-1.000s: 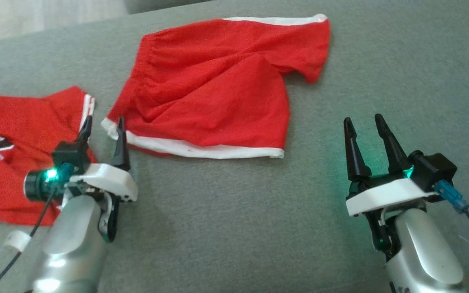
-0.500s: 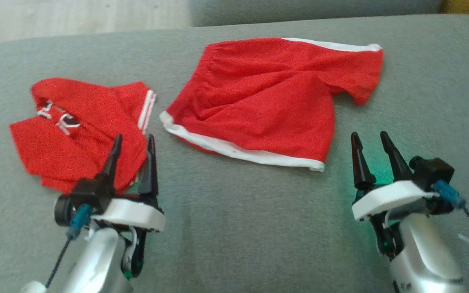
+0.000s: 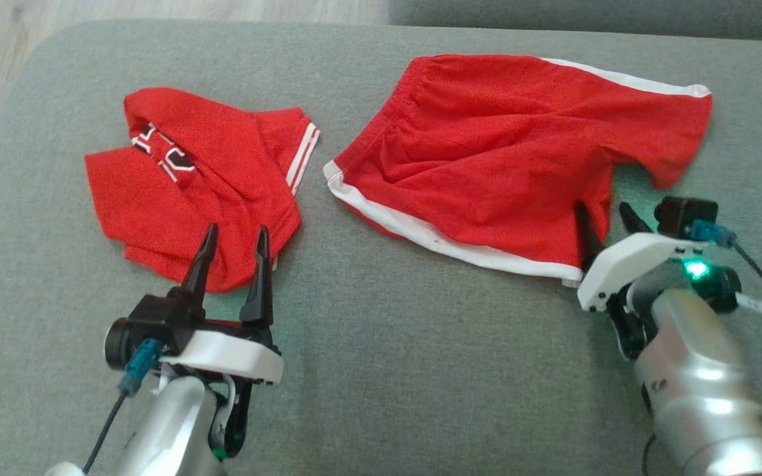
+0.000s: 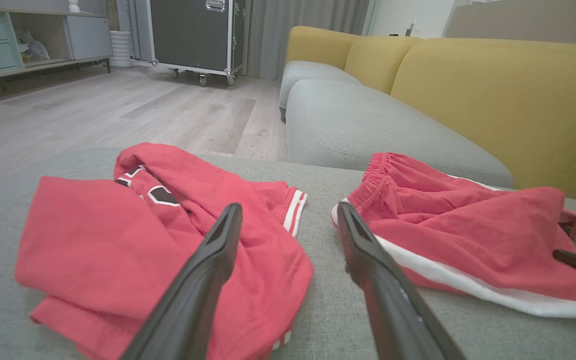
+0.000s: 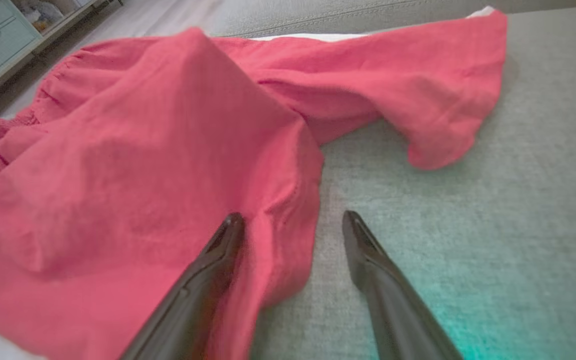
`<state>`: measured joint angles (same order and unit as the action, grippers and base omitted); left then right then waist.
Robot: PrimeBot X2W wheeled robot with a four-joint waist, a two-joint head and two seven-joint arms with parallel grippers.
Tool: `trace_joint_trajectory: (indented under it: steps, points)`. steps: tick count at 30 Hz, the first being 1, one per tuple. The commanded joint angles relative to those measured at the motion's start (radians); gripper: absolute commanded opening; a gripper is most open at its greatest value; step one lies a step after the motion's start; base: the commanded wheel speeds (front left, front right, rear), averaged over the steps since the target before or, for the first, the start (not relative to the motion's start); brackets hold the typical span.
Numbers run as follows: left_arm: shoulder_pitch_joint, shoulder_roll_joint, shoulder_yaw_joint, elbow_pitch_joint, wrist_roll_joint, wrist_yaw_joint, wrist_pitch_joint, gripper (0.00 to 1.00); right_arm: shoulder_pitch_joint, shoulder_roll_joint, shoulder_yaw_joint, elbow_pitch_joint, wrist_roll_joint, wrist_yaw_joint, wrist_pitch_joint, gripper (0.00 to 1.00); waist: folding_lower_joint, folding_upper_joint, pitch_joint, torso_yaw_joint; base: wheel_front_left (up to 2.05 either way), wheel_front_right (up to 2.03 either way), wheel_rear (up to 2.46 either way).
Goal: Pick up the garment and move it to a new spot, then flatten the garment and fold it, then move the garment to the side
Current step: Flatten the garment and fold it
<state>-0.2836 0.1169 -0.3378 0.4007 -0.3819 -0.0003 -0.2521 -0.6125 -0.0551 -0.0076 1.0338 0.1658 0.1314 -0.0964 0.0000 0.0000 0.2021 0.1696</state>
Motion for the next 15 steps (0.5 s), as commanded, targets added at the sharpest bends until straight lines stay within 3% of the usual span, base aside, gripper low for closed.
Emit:
trace_joint_trajectory:
  steps: [1,3,4,5,6,7,15]
  points:
    - [-0.034,0.007,0.025,-0.029,-0.01,-0.002,-0.008,1.0,-0.05,0.005,0.031,0.012,-0.018,-0.001,-0.001,1.0,0.0,0.0,0.006,0.009,0.0,0.0,0.0]
    - [-0.035,0.006,0.025,-0.027,-0.013,-0.002,-0.008,1.0,-0.073,0.005,0.052,0.048,-0.029,-0.001,-0.004,1.0,0.0,0.0,0.009,0.01,0.0,0.0,0.0]
    - [-0.034,0.006,0.027,-0.026,-0.014,-0.001,-0.009,1.0,-0.082,0.005,0.064,0.062,-0.036,-0.001,-0.01,0.64,0.0,0.0,0.009,0.009,0.0,0.0,0.0]
    - [-0.034,0.006,0.027,-0.026,-0.014,-0.001,-0.009,1.0,-0.082,0.005,0.064,0.062,-0.036,-0.001,-0.01,0.64,0.0,0.0,0.009,0.009,0.0,0.0,0.0]
    - [-0.034,0.006,0.028,-0.025,-0.016,0.0,-0.009,1.0,-0.089,0.005,0.075,0.072,-0.044,-0.001,-0.021,0.13,0.0,0.0,0.009,0.006,0.0,0.0,0.0]
    - [-0.032,0.006,0.03,-0.024,-0.017,0.001,-0.009,1.0,-0.096,0.005,0.084,0.081,-0.055,-0.001,-0.033,0.0,0.0,0.0,0.008,0.002,0.0,0.0,0.0]
    - [-0.024,0.009,0.043,-0.027,-0.028,0.007,-0.009,1.0,-0.126,-0.027,0.007,0.098,-0.275,-0.001,-0.094,0.0,0.0,0.0,-0.02,-0.053,0.0,0.0,0.0]
